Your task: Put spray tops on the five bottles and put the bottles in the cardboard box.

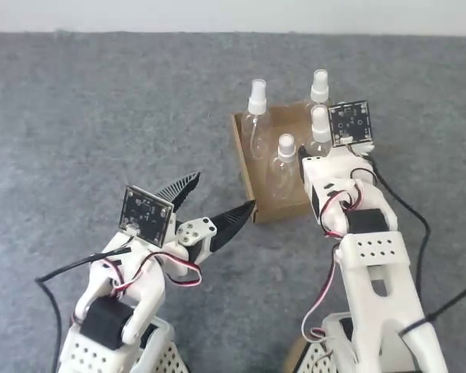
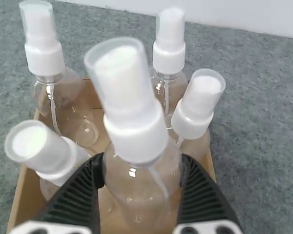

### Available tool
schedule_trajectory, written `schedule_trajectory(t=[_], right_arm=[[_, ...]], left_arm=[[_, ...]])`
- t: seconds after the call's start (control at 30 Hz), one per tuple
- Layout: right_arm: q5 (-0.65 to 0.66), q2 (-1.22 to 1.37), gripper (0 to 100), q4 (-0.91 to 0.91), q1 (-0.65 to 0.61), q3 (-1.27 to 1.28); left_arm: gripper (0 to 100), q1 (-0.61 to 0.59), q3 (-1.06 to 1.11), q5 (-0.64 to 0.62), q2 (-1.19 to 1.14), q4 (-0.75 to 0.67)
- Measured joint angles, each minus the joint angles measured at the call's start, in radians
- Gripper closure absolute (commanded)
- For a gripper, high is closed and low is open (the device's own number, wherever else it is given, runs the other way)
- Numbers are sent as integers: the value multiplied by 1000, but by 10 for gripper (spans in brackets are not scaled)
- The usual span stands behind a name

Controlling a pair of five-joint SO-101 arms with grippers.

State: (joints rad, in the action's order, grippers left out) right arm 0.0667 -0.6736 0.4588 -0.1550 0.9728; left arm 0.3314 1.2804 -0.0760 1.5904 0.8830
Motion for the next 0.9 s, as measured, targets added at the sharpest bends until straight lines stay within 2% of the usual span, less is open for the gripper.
schedule_trajectory(t=[0.37,0.9], right_arm=[[-68,14,992,-2,6,20],[-71,14,992,-64,6,100]], left_arm=[[670,0,0,0,0,0],[670,0,6,0,0,0]])
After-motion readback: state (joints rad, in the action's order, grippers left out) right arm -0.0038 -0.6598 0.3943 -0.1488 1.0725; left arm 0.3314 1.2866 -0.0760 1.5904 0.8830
